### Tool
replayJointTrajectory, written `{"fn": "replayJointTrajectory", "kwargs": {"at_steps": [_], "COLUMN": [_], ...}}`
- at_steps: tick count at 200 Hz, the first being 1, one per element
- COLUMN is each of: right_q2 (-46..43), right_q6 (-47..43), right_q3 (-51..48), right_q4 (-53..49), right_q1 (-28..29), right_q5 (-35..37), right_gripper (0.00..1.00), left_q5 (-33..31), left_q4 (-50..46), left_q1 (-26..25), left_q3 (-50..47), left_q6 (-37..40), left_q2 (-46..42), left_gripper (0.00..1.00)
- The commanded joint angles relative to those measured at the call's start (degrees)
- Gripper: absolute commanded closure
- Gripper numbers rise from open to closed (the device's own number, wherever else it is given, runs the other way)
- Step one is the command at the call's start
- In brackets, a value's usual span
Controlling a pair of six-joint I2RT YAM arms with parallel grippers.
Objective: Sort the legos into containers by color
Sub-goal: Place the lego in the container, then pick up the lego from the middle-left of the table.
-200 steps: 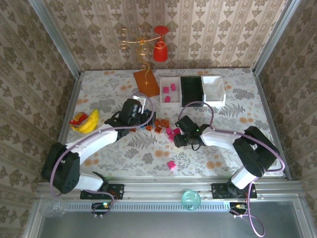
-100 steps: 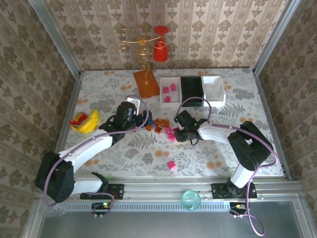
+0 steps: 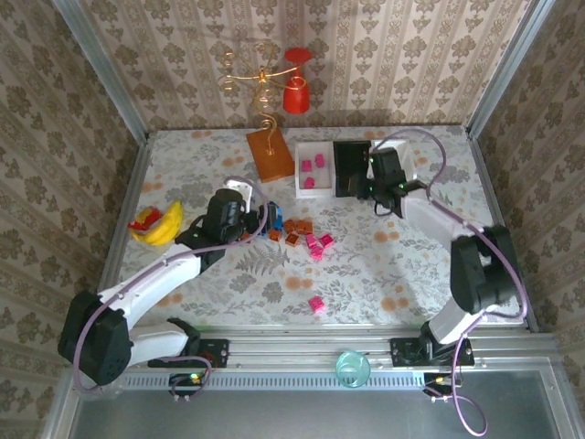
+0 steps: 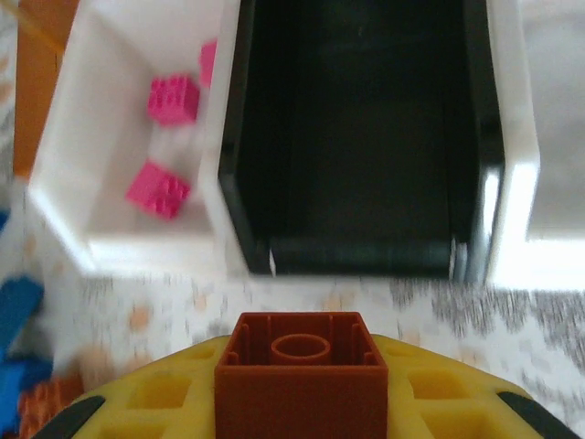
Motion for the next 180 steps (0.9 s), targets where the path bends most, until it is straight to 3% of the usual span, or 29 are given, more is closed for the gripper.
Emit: {"fn": "replayJointTrajectory", "kwargs": {"at_steps": [1,44,73,112,142,162,180], "right_q2": [8.9,24.9,25.0,9.6,-3.8,-8.1,-9.9], "right_q6": [1.9,2.5,1.3,1.2,0.2,-1.5,-1.4], "right_q3": [8.8,28.2,33.2,15.3,-3.5,-9.3,-12.1], "right_q4": [1.1,-4.3,-7.6,-1.9,4.0,3.3,2.3], "right_q1": [-1.4,-3.6,-3.8,-2.1,4.5,9.7,12.2], "right_q5": [0.9,0.6,0.3,-1.1,-1.3,-0.5,0.1], "right_gripper": [0.66,0.58,0.46,0.36,0.32,0.31,0.3], "left_q5": [-0.7,-1.0,-0.8,0.0,2.5,6.4,8.3], "left_q4": [-1.4,-2.5,-3.9,-3.6,-2.9,-4.7,-7.0], "left_q1": [0.6,1.2,2.1,4.3,8.2,13.2,14.4], "left_q3": [-1.2,-3.4,-4.7,-8.0,-10.7,-9.4,-6.9], "left_q6": [-1.1,-1.1,-1.3,-2.0,-2.6,-3.1,-2.2], "left_q2": [-2.9,-6.1,-6.5,-6.9,-6.0,-2.7,0.9], "left_gripper": [0.24,0.21,0.17,0.16,0.13,0.14,0.18]}}
